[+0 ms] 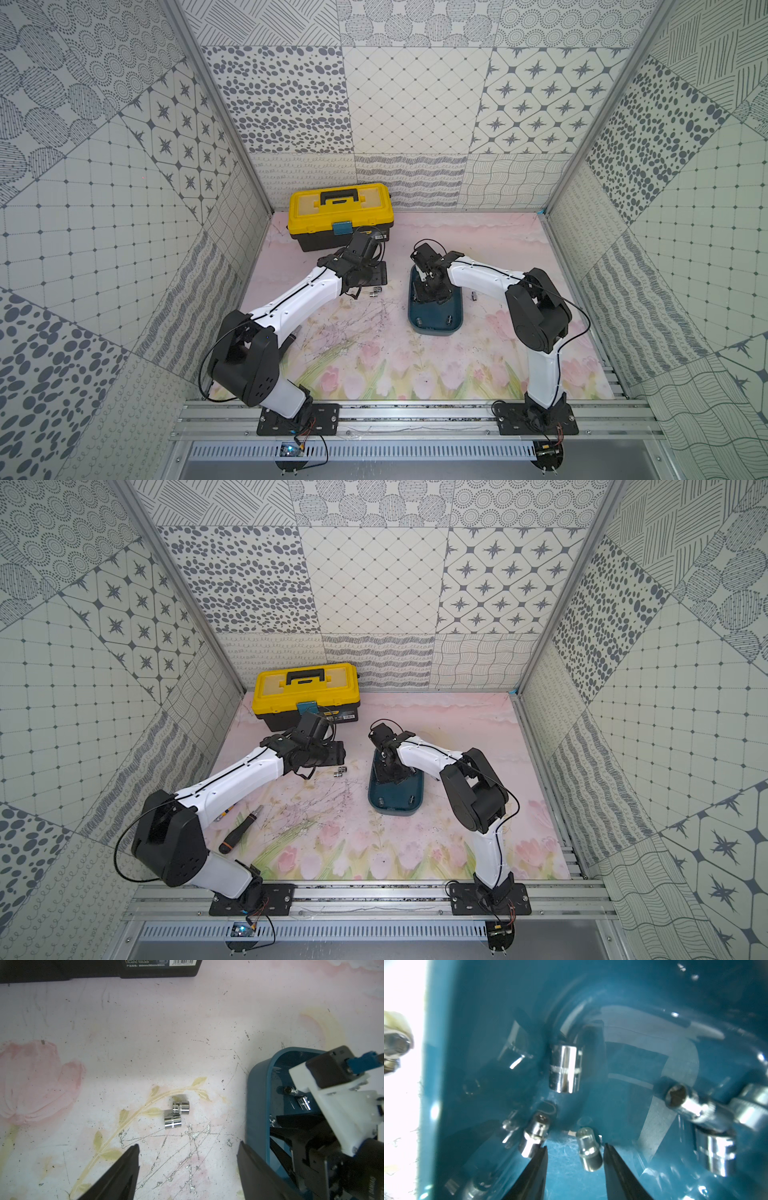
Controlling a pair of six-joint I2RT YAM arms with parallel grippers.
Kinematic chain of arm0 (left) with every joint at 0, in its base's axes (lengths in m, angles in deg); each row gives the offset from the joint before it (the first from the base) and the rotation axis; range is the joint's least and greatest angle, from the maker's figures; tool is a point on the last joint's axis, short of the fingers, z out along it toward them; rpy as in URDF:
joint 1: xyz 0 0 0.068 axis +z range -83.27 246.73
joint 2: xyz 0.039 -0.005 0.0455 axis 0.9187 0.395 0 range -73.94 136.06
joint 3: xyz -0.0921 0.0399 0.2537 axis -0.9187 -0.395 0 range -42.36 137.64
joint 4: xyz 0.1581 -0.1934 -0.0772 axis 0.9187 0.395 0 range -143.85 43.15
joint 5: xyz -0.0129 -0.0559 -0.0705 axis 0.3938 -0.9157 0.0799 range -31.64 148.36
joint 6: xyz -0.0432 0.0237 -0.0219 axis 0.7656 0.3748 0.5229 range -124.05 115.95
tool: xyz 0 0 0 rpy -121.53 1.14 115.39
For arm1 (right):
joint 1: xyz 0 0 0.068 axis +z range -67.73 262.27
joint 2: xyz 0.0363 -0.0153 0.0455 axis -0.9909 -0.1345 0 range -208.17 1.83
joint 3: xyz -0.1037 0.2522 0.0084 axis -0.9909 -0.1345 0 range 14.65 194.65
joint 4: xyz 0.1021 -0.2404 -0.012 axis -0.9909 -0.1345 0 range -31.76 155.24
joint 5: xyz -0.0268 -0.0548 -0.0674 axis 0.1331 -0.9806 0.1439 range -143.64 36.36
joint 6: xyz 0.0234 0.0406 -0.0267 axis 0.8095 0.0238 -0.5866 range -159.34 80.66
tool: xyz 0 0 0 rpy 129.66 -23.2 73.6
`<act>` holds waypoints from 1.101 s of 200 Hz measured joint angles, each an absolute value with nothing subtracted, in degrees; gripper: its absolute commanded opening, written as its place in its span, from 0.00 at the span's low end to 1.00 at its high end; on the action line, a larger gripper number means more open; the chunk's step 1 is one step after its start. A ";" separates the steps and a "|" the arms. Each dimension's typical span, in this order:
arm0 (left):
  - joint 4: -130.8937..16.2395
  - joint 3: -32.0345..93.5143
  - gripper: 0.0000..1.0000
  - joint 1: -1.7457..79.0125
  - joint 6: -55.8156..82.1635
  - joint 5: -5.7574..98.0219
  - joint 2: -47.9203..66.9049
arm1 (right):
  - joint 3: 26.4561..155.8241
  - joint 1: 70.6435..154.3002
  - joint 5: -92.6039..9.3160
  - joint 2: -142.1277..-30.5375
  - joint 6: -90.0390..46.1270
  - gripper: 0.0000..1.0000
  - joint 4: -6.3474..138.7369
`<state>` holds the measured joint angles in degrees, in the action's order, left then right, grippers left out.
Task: Take out the socket from the storage box
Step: Pick up the socket head from the storage box.
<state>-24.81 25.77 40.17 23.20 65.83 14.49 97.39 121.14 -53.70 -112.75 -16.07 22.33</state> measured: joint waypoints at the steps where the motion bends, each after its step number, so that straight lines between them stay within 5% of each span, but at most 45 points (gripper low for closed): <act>1: -24.81 25.75 0.78 40.17 23.20 65.83 14.46 | 97.41 121.14 -53.72 -112.77 -16.12 0.46 22.33; 98: -24.92 25.08 0.79 40.23 23.20 64.93 14.22 | 98.98 120.42 -54.42 -115.05 -16.82 0.39 21.10; 151: -24.94 25.08 0.79 40.32 23.20 64.54 14.22 | 99.51 120.36 -55.18 -115.53 -16.97 0.18 20.19; 220: -24.96 25.08 0.80 40.62 23.15 64.38 13.74 | 99.71 119.52 -54.46 -114.81 -17.39 0.13 19.14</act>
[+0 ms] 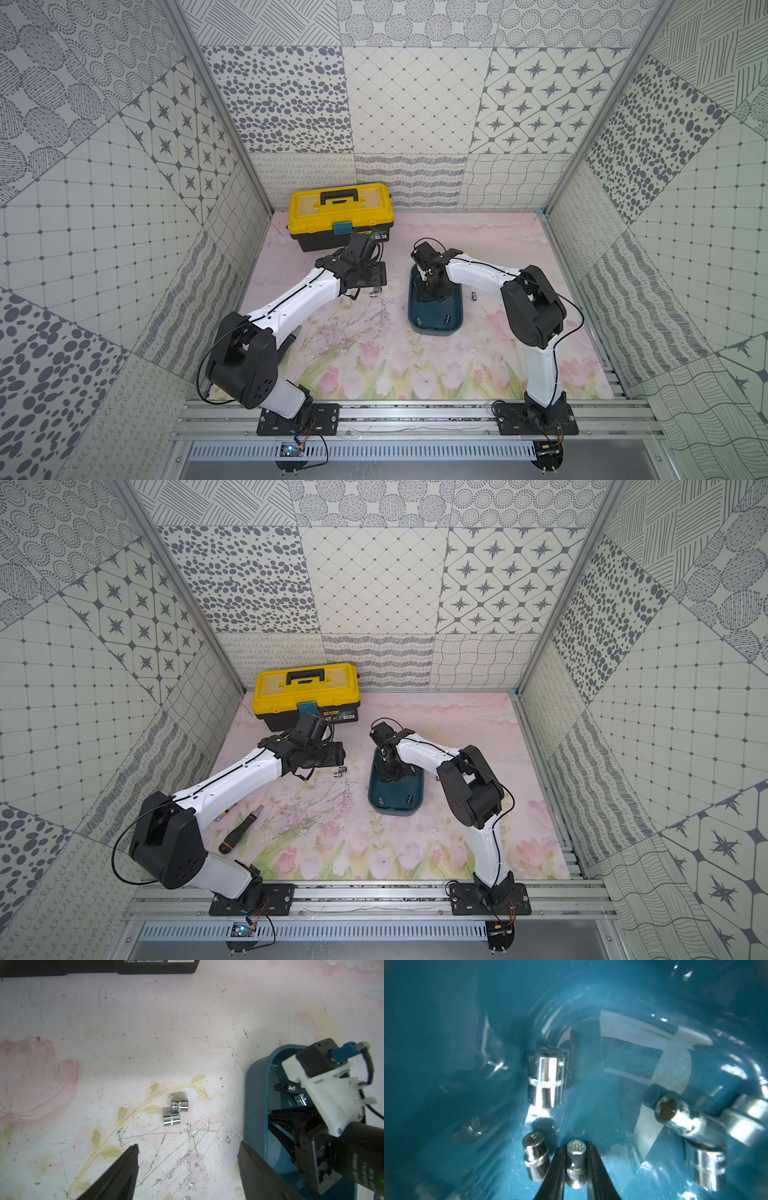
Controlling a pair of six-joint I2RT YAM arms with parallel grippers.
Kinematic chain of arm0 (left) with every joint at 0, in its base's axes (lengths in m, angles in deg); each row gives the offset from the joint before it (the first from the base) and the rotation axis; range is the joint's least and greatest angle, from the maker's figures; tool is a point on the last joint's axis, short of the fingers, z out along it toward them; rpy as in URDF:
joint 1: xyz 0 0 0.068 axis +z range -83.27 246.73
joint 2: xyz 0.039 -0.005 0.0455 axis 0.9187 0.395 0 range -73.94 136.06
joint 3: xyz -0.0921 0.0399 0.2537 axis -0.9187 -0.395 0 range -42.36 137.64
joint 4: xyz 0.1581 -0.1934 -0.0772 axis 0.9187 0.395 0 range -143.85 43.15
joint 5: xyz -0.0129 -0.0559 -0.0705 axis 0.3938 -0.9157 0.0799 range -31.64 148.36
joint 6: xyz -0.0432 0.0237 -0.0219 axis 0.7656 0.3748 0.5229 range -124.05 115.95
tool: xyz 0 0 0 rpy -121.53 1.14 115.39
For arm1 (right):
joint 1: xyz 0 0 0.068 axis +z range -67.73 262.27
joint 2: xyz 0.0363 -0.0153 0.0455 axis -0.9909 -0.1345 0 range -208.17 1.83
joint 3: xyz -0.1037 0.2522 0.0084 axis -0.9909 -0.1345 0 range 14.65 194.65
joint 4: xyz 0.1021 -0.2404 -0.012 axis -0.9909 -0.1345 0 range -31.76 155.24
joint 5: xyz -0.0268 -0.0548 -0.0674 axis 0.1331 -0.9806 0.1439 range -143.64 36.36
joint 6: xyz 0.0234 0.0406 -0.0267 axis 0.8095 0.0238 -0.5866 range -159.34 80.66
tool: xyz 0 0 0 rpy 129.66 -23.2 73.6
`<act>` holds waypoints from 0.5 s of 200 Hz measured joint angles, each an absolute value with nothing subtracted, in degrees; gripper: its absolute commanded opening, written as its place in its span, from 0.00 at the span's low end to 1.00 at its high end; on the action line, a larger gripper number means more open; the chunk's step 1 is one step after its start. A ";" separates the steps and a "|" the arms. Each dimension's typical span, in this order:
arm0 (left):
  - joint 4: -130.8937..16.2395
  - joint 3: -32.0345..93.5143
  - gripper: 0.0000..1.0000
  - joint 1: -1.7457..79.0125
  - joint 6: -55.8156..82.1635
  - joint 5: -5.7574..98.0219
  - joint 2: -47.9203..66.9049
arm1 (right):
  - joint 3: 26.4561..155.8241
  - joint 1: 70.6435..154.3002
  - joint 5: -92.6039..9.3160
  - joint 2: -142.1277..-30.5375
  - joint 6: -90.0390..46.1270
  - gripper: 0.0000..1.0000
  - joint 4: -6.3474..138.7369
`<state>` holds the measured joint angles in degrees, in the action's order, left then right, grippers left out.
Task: Take out the socket from the storage box
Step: Pick up the socket head from the storage box.
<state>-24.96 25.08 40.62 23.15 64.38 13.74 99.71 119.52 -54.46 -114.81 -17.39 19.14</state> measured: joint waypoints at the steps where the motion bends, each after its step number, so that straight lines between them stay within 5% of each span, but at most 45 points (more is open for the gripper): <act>1: -24.96 25.08 0.80 40.62 23.15 64.38 13.74 | 99.71 119.50 -54.40 -114.68 -17.41 0.13 19.05; 100: -25.35 25.29 0.87 40.69 22.65 63.12 13.63 | 97.39 107.57 -52.82 -91.42 -20.31 0.14 13.13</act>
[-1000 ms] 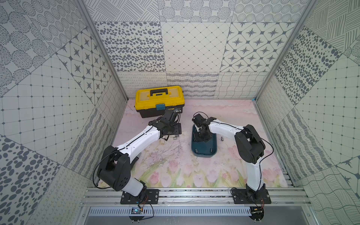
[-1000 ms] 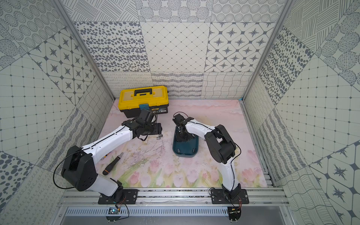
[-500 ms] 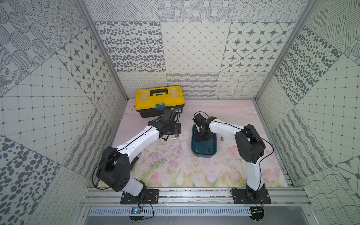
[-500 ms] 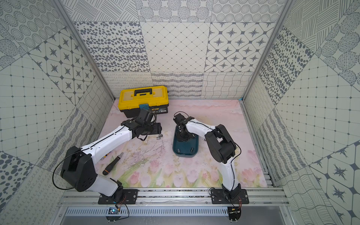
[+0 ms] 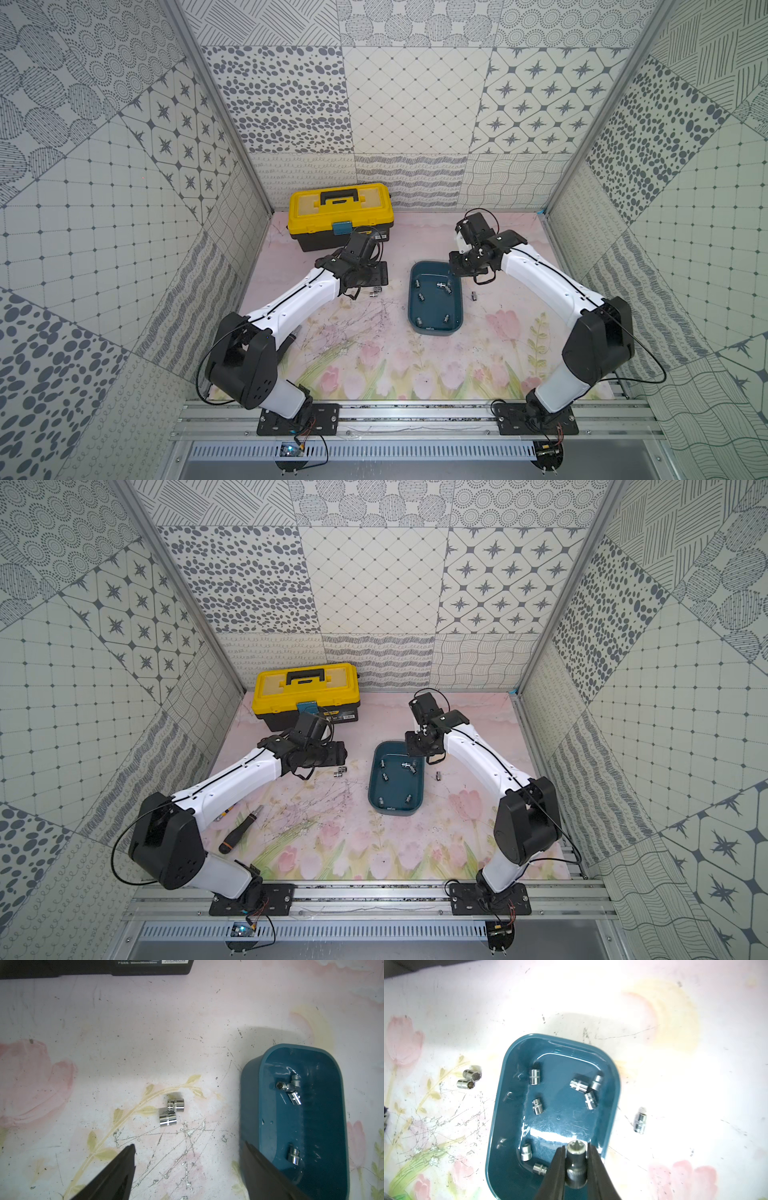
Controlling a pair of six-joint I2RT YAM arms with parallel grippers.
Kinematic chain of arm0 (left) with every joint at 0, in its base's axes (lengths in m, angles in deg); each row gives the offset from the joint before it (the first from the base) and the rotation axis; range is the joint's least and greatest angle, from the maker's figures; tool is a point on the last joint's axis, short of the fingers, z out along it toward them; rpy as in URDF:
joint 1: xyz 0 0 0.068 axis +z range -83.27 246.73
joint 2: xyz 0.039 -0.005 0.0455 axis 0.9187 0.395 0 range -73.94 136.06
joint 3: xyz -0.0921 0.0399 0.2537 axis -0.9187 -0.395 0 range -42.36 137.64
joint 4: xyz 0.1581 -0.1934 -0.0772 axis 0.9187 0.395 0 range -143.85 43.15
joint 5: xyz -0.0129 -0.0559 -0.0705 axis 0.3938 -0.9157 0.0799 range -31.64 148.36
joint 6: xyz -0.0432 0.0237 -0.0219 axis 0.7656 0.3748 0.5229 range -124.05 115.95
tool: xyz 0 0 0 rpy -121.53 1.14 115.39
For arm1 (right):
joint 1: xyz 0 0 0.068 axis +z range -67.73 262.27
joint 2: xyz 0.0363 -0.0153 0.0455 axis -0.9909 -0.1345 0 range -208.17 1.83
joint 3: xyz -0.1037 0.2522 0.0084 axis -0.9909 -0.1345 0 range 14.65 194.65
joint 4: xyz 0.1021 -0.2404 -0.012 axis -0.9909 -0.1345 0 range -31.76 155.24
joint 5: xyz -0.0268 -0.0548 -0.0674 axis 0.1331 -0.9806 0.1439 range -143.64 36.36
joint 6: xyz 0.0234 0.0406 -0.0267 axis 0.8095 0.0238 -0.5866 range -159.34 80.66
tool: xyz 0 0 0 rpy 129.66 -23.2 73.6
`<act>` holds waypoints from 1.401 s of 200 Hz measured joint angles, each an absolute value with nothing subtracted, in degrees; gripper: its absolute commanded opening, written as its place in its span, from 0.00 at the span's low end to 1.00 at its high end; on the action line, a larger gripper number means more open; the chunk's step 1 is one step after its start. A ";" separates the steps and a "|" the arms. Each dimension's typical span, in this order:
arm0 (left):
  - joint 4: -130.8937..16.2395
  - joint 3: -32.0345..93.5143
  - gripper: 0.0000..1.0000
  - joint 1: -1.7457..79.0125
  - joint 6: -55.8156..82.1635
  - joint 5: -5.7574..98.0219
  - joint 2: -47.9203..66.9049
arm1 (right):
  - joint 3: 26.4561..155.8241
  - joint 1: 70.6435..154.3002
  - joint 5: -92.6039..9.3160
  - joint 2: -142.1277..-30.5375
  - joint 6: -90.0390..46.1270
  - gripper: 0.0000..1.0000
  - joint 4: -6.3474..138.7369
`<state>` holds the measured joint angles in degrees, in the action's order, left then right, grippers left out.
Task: Take out the socket from the storage box
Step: Pick up the socket head from the storage box, then place the socket head at the center of the board.
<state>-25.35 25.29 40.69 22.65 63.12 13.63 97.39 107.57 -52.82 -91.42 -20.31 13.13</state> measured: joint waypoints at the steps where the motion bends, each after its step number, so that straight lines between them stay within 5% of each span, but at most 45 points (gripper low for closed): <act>1: -25.35 25.32 0.87 40.69 22.65 63.09 13.63 | 97.30 107.35 -52.78 -91.22 -20.36 0.14 13.10; 73: -25.86 25.60 0.93 40.69 21.97 61.76 13.13 | 89.72 97.12 -53.06 -91.27 -23.13 0.15 12.21; 280: -26.21 25.56 0.93 40.71 21.65 61.54 11.82 | 84.91 94.61 -55.47 -104.56 -24.93 0.22 21.52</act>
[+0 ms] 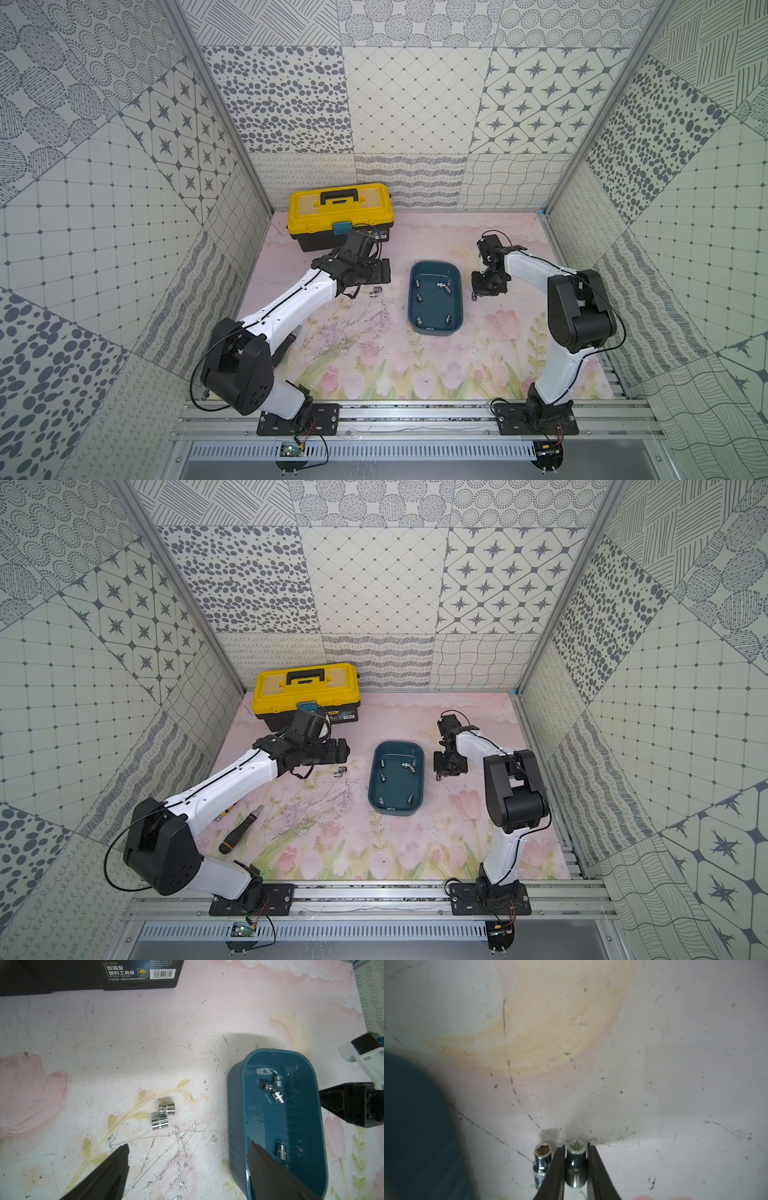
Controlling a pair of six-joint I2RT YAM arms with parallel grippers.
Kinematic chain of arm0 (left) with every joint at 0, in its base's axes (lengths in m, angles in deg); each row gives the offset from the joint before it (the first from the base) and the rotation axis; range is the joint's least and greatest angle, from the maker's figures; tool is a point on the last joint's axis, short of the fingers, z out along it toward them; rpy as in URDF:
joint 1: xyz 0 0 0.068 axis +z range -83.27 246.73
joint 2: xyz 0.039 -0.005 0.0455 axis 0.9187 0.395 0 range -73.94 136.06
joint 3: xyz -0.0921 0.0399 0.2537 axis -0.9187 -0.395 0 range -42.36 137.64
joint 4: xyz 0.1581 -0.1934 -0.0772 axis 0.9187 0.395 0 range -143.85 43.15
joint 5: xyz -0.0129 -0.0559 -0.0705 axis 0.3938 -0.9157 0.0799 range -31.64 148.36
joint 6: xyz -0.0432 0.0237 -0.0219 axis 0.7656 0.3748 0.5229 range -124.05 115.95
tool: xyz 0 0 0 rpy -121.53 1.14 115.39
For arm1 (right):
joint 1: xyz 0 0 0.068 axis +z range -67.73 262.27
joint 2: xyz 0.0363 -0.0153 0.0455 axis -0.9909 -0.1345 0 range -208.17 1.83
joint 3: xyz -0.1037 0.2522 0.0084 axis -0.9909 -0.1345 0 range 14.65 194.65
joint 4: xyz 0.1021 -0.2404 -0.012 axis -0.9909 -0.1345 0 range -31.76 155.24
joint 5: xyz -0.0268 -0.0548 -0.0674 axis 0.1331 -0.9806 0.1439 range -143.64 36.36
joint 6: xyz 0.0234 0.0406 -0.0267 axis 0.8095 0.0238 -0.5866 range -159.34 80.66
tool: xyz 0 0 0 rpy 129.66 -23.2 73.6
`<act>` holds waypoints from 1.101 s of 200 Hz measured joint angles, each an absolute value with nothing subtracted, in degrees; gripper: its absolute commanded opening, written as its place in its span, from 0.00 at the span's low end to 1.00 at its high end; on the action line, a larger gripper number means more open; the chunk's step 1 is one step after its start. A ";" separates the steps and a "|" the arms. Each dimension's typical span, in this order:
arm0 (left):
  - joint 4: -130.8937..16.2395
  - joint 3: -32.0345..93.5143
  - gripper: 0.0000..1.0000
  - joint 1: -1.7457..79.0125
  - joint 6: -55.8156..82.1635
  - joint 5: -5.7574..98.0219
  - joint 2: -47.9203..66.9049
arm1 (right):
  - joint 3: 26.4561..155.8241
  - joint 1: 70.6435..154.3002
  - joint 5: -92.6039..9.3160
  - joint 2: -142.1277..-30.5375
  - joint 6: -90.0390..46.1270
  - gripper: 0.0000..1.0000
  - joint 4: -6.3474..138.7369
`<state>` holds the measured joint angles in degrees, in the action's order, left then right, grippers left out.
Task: Take out the socket from the storage box
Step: Place the socket head at the center of the board.
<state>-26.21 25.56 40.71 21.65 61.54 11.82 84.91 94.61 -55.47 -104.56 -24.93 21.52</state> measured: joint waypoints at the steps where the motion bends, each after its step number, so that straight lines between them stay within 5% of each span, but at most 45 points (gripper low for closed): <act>1: -26.21 25.56 0.93 40.71 21.65 61.54 11.82 | 84.91 94.61 -55.45 -104.56 -24.93 0.22 21.54; 55: -26.21 25.56 0.93 40.71 21.67 61.50 11.88 | 84.65 94.17 -55.47 -104.56 -25.08 0.31 22.24; 220: -26.21 25.60 0.93 40.71 21.69 61.13 12.56 | 84.60 93.71 -55.88 -104.36 -25.45 0.33 21.54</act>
<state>-26.21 25.60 40.71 21.69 61.13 12.56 84.60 93.71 -55.88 -104.36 -25.45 21.54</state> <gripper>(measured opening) 0.931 0.333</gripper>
